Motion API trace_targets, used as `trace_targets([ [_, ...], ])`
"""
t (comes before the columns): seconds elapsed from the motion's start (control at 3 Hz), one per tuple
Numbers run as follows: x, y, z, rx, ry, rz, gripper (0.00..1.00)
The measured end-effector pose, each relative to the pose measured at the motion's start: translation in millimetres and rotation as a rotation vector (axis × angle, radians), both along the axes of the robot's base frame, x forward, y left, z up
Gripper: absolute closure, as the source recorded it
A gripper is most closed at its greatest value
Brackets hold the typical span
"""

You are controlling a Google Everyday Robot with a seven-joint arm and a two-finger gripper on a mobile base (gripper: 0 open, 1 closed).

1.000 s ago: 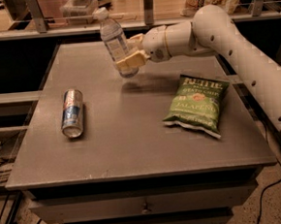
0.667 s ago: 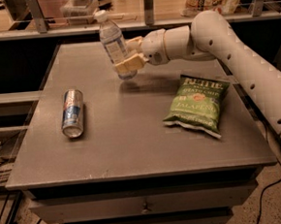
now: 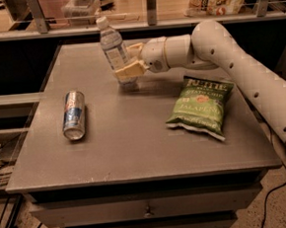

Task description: Place blue plastic bottle upright

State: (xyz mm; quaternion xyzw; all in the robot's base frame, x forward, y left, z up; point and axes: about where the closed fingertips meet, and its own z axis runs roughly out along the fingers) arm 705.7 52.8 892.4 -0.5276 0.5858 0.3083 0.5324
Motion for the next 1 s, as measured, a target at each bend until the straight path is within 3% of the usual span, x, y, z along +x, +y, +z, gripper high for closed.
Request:
trace_targets([
  [1.0, -12, -3, -17, 0.01, 0.044, -0.025, 0.09],
])
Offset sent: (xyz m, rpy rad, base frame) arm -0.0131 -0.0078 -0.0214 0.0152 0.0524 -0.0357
